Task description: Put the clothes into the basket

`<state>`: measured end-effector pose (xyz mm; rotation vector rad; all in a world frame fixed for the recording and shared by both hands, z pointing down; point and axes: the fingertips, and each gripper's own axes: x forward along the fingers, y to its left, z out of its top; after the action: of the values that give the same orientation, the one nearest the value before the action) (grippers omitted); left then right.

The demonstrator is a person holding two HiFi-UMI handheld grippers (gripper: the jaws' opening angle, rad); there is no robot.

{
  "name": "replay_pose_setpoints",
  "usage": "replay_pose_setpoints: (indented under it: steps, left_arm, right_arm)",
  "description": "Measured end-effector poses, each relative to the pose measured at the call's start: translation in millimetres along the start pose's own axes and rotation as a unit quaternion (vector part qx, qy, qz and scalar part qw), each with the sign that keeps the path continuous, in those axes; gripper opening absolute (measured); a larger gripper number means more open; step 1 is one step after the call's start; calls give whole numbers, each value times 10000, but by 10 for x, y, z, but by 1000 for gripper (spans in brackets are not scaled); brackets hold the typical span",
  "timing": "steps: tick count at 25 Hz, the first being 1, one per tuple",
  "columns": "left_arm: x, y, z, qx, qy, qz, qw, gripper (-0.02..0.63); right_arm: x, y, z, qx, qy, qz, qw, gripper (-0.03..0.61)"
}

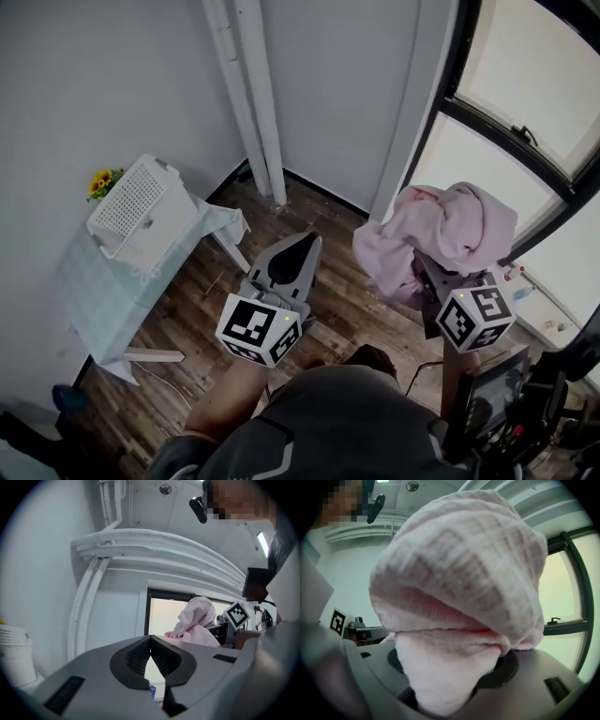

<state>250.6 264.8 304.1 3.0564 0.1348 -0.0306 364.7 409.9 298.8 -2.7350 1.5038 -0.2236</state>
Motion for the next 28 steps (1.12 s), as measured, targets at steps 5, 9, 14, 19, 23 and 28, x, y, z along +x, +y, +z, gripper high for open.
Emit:
replay_pose_setpoints:
  steps: [5,9,14,19,23,28]
  left_arm:
    - [-230,329,26,-54,-85,448,9989,8]
    - [-324,642,13,-49,-62,864,9962,8]
    - [-335,972,44,6,-37,1392,9903,8]
    - [-379,1363,86,60,-45,2025,9793,8]
    - [-405,1569,178,263,-101,2539,9668,9]
    - [-462,1856,170,269,-46,3132,9493,8]
  right_arm:
    - [333,306,33,-8,25,485,9988,330]
    - [727,489,57,-87,73,886,9960,330]
    - [1209,653,52,-1,117,1446,9894,330]
    - [1689,804,99,-15,166,1920,9813,330]
    - [2057,948,165,-51,108,2400,9707,330]
    - [2459,1095,252,138,104,2698,9628,330]
